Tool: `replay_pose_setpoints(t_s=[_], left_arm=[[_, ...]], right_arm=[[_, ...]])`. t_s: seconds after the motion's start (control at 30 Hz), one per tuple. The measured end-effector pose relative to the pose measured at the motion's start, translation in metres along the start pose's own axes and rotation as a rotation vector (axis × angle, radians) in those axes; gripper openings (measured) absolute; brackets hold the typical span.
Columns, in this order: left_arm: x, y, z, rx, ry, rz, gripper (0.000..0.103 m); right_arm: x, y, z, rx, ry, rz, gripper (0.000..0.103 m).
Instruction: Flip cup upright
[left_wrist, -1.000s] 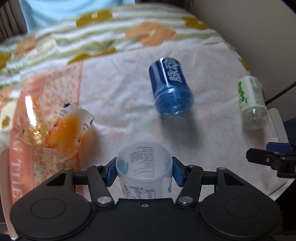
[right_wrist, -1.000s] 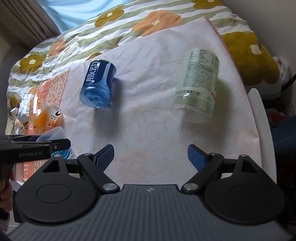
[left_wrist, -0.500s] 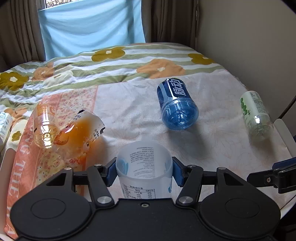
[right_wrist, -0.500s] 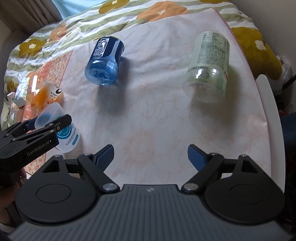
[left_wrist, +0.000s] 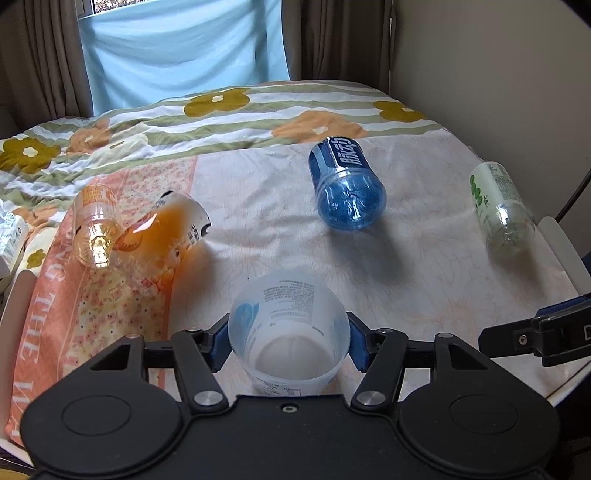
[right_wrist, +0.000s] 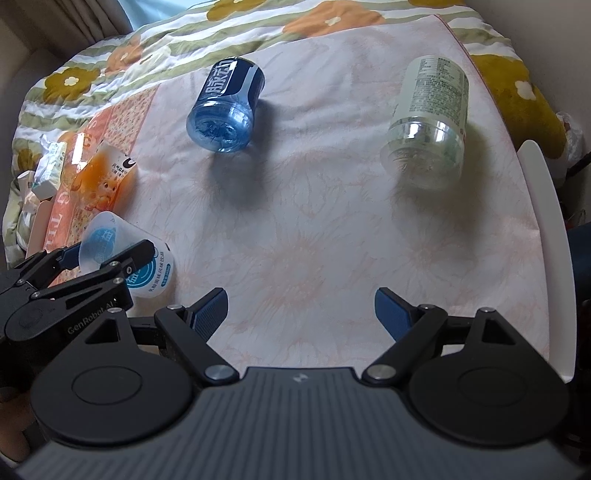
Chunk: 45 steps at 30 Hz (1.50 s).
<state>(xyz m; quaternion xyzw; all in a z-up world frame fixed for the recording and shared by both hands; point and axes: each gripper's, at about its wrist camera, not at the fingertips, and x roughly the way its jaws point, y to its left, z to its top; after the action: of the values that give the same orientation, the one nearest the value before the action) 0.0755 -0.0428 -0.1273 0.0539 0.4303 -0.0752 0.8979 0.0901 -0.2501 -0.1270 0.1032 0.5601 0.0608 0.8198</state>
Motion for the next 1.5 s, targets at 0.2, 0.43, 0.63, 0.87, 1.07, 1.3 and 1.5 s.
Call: replay_pose_setpoints(t_s=[0.2, 0.43, 0.63, 0.87, 1.07, 1.3, 1.5], left_arm=[[-0.001, -0.001, 0.000, 0.008, 0.009, 0.003, 0.067], [-0.010, -0.001, 0.004, 0.025, -0.015, 0.010, 0.087], [-0.037, 0.004, 0.014, 0.031, -0.044, 0.018, 0.089], [-0.092, 0.022, 0.026, 0.001, -0.099, 0.054, 0.094], [-0.134, 0.039, 0.029, -0.041, -0.144, 0.094, 0.101], [-0.153, 0.054, 0.021, -0.100, -0.132, 0.126, 0.102], [-0.161, 0.052, 0.009, -0.092, -0.135, 0.140, 0.103]], right_arm=[[-0.004, 0.003, -0.004, -0.005, -0.008, 0.002, 0.102], [-0.016, 0.007, -0.004, 0.000, -0.040, 0.002, 0.102], [-0.045, 0.013, -0.002, -0.028, -0.111, -0.025, 0.102], [-0.091, 0.033, 0.002, -0.083, -0.207, -0.062, 0.102], [-0.119, 0.053, -0.006, -0.127, -0.296, -0.120, 0.102], [-0.132, 0.059, -0.021, -0.099, -0.335, -0.144, 0.103], [-0.132, 0.062, -0.035, -0.122, -0.335, -0.186, 0.103]])
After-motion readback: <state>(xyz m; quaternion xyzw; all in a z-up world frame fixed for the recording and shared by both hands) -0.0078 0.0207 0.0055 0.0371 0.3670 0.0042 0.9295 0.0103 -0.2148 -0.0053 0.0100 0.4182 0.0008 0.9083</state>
